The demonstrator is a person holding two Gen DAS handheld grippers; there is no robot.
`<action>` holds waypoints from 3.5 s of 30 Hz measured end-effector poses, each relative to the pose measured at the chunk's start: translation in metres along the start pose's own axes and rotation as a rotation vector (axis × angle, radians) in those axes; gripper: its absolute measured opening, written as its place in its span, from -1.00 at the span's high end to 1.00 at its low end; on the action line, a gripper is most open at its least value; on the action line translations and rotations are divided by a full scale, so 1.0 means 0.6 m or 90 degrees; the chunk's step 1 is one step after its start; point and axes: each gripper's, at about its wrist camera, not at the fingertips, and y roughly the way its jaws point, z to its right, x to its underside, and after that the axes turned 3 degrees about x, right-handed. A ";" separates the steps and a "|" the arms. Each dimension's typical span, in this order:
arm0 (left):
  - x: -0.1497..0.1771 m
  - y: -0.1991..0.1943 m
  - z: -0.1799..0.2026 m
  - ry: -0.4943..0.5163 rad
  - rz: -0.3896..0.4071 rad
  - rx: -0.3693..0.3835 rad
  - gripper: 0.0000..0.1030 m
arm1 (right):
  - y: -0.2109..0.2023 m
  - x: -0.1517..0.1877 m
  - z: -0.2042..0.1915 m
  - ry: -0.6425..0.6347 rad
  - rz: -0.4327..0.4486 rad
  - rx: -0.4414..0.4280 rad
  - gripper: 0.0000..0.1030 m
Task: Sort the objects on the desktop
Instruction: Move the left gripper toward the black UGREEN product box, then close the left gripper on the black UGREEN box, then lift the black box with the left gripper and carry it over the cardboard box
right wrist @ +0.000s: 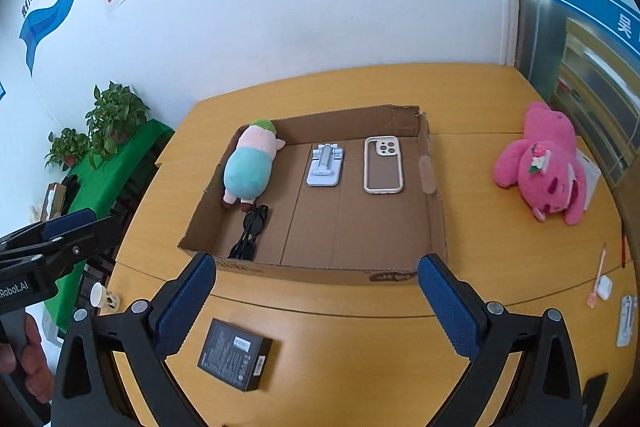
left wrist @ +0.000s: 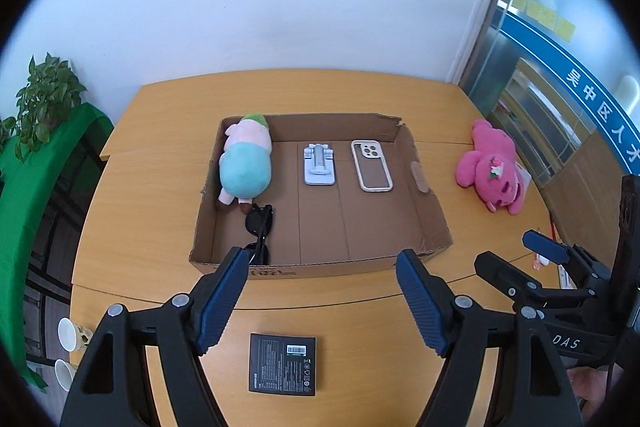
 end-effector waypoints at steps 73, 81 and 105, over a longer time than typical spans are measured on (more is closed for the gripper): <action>-0.062 -0.044 -0.083 0.015 0.100 0.212 -0.31 | -0.011 -0.001 -0.232 -0.315 0.155 -0.082 -0.72; -0.144 -0.067 -0.003 0.052 0.156 0.215 -0.31 | -0.082 -0.084 -0.189 -0.329 0.230 -0.057 -0.72; -0.100 0.417 -0.105 -0.093 -0.153 0.234 -0.31 | 0.399 -0.079 -0.096 -0.302 -0.101 -0.126 -0.72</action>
